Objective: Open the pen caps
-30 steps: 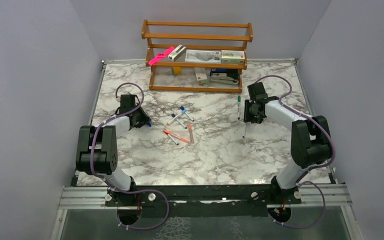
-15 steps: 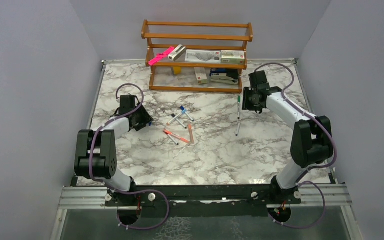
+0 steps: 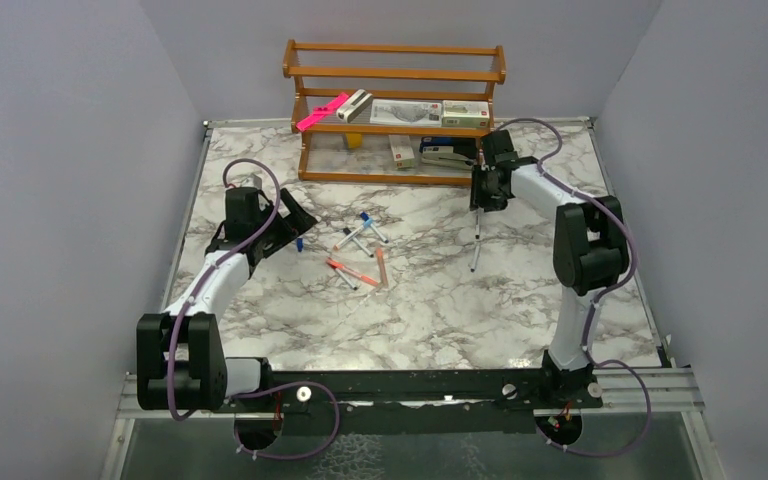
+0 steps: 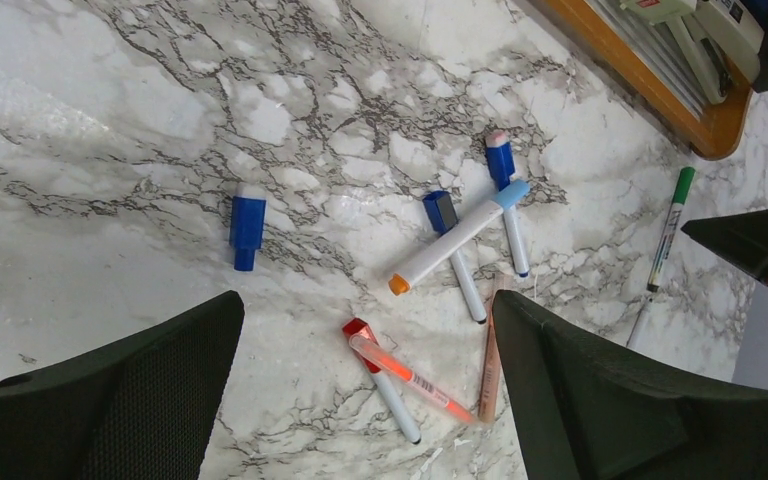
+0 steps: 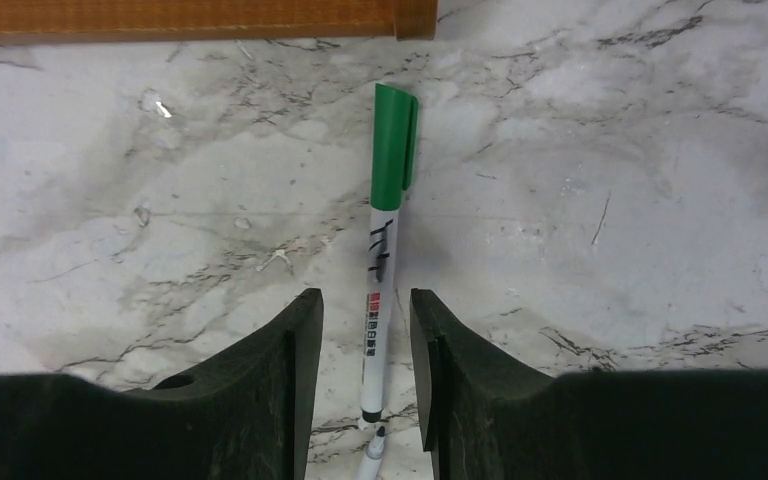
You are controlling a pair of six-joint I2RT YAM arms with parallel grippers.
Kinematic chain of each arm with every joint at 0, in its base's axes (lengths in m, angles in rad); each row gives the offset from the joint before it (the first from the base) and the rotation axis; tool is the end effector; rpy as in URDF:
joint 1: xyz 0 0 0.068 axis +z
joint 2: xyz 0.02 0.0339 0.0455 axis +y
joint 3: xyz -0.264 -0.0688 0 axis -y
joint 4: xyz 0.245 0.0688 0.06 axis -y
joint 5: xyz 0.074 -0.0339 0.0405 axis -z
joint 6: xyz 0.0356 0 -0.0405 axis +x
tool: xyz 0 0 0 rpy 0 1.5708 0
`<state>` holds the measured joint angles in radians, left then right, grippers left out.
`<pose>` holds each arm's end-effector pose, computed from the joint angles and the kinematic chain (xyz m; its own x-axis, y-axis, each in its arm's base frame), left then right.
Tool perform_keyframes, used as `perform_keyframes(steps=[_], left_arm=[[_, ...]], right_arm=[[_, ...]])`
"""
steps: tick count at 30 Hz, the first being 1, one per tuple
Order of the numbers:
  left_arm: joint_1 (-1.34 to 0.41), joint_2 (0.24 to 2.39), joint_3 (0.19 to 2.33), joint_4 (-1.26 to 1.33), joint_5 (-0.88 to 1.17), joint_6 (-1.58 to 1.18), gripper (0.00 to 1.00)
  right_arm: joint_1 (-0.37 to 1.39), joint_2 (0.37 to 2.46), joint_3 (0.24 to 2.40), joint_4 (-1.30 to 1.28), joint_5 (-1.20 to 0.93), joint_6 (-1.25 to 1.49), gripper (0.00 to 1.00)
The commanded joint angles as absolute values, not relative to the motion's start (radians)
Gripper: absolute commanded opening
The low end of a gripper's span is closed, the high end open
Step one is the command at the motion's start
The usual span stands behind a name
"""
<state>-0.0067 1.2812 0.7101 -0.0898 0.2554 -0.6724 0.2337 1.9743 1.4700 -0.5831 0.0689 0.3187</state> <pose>0.2687 -0.0108 0.2180 -0.6085 -0.5986 -0.5210 -0.2212 0.7585 -0.6130 0.4073 0.0944 0.1935 -0.8806 0.1117 -0.4605 0.0801 0.9929 0.0877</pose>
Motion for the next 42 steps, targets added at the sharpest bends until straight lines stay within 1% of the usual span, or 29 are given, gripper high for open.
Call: perform_keyframes(steps=[1,6,11,13,16,19,20,26,33,37,42], left_arm=[[-0.003,1.261,0.701,-0.095,0.317,-0.649,0.99],[-0.005,1.25,0.706,-0.086,0.361,-0.647,0.99],[-0.013,1.221,0.691,-0.067,0.396,-0.648,0.99],[-0.021,1.211,0.681,-0.063,0.401,-0.655,0.99],[-0.038,1.185,0.661,-0.053,0.425,-0.667,0.99],[-0.062,1.159,0.65,-0.046,0.459,-0.675,0.99],[-0.074,1.154,0.65,-0.046,0.473,-0.677,0.99],[-0.159,1.106,0.663,-0.048,0.513,-0.709,0.99],[-0.257,1.081,0.709,-0.032,0.516,-0.785,0.99],[-0.299,1.073,0.722,0.0,0.51,-0.844,0.99],[-0.33,1.045,0.691,0.131,0.519,-0.954,0.99]], right_arm=[[0.228,2.021,1.495,-0.603,0.113,0.331,0.38],[0.229,2.064,1.503,-0.603,0.136,0.336,0.35],[0.23,2.099,1.517,-0.611,0.135,0.33,0.29],[0.229,2.104,1.509,-0.606,0.132,0.324,0.25],[0.23,2.109,1.496,-0.609,0.139,0.312,0.14],[0.23,2.063,1.449,-0.591,0.13,0.309,0.03],[0.23,2.037,1.43,-0.584,0.123,0.306,0.01],[0.234,1.836,1.358,-0.549,0.019,0.281,0.01],[0.252,1.557,1.258,-0.52,-0.18,0.285,0.01],[0.261,1.436,1.196,-0.505,-0.377,0.291,0.01],[0.282,1.294,1.072,-0.439,-0.653,0.369,0.01]])
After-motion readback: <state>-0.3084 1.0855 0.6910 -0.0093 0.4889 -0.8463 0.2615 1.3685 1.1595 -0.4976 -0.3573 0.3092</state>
